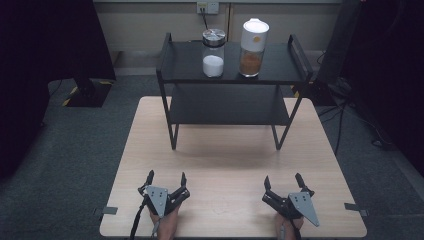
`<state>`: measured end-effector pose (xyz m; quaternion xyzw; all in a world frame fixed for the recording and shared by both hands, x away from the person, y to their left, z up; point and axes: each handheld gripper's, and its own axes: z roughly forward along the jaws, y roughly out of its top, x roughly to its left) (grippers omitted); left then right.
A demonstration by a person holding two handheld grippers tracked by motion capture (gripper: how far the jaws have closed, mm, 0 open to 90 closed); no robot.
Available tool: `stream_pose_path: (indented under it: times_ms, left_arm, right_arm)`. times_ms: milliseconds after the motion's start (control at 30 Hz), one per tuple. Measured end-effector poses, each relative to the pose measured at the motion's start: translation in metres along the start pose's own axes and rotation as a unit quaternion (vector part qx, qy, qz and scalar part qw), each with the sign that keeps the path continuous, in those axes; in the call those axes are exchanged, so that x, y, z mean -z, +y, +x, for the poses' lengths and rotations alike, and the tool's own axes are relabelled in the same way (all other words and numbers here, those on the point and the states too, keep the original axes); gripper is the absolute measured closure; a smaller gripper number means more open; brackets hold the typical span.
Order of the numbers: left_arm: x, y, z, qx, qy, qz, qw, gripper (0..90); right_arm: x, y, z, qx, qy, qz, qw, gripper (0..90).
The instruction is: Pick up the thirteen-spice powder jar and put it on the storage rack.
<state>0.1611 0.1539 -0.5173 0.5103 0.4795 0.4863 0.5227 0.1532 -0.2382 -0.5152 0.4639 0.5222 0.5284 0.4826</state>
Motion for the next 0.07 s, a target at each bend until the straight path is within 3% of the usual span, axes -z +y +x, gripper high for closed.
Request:
stream_pose_path:
  times_ms: [67]
  left_arm:
    - [-0.0001,0.0,-0.0001,0.0,0.0,0.0,1.0,0.0]
  right_arm:
    - [-0.0001,-0.0001,-0.0018,0.0,0.005,0.0,1.0,0.0]
